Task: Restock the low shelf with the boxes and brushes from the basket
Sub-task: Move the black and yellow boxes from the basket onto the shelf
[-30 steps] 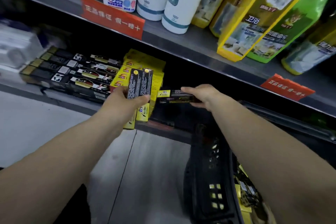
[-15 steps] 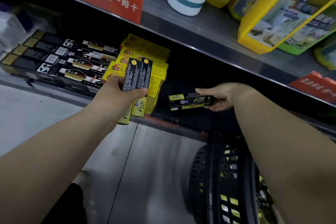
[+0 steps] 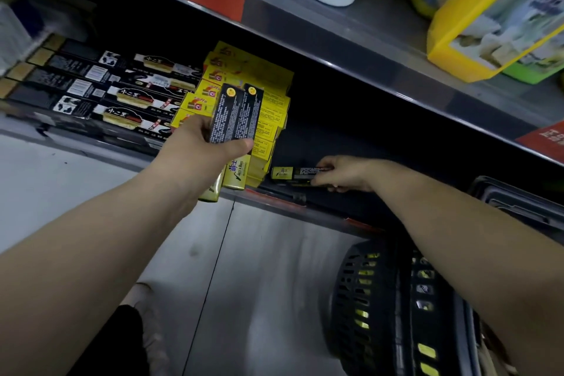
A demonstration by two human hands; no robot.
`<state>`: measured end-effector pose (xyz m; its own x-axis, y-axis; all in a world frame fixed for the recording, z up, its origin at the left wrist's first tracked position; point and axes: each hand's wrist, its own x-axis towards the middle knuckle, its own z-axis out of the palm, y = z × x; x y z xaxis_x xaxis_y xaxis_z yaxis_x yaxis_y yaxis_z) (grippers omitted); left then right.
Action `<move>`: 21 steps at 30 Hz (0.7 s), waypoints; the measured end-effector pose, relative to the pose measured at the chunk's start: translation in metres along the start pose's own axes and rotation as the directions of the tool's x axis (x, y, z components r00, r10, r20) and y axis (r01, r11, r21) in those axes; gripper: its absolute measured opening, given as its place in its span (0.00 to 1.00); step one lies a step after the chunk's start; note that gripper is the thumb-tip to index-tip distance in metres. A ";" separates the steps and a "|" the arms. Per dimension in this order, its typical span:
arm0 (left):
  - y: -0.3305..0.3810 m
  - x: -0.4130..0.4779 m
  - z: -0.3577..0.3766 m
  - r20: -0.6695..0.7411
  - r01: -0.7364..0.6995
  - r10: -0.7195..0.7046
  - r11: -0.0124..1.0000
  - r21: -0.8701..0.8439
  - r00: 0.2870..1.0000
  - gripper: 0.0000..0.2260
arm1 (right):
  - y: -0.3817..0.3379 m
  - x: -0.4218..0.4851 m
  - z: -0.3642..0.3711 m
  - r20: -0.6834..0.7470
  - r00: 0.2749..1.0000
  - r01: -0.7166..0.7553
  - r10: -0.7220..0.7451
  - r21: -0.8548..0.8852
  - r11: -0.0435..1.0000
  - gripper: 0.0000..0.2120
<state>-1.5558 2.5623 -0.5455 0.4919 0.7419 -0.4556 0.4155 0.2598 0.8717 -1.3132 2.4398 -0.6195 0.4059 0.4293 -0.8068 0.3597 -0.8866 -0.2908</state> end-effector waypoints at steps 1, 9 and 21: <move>0.000 0.000 0.000 0.003 0.000 0.000 1.000 -0.004 1.000 0.17 | 0.001 0.000 0.000 -0.002 1.000 0.023 -0.023 -0.042 0.999 0.16; 0.000 -0.002 0.002 0.015 -0.004 0.003 1.000 0.016 1.000 0.17 | -0.006 0.008 0.013 0.003 0.985 0.144 -0.172 -0.567 0.811 0.24; 0.001 0.001 0.010 0.050 0.040 -0.041 0.999 0.020 0.998 0.16 | -0.008 0.011 0.024 0.053 0.987 0.152 -0.150 -0.587 0.795 0.29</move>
<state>-1.5472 2.5571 -0.5472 0.5117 0.6989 -0.4996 0.4499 0.2774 0.8489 -1.3315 2.4478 -0.6381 0.3019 0.5476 -0.7804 0.8411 -0.5384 -0.0523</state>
